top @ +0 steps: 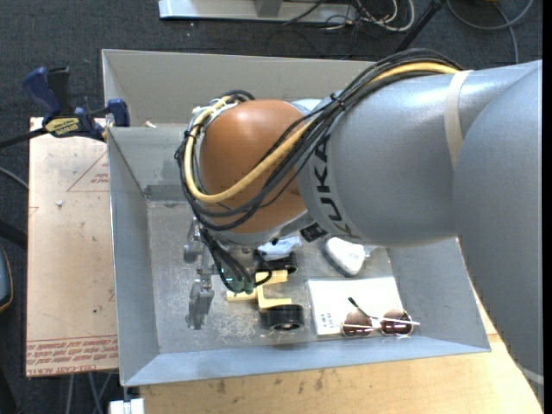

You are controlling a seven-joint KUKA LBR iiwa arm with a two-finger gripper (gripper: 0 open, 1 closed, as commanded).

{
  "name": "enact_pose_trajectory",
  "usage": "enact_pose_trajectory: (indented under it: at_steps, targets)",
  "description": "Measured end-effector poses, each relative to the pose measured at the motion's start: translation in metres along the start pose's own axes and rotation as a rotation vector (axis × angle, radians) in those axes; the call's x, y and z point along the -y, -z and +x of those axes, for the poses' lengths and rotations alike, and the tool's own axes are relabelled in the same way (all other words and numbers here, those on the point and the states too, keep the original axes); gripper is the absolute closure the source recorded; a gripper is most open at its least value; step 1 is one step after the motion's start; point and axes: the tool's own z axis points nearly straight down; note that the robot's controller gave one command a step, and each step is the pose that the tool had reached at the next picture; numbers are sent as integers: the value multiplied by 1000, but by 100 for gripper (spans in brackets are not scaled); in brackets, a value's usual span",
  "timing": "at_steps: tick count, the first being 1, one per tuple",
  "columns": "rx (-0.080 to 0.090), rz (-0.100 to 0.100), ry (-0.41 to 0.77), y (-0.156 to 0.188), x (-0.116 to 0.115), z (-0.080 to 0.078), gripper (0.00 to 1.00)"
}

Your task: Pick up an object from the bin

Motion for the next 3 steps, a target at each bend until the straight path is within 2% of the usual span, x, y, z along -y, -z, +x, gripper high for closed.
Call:
enact_pose_trajectory:
  at_steps: [1,2,3]
  targets:
    - [7,-1,-3,4,1,-2,0]
    - [11,-2,100,-50,31,-24,0]
    - [8,-1,384,-52,85,-42,0]
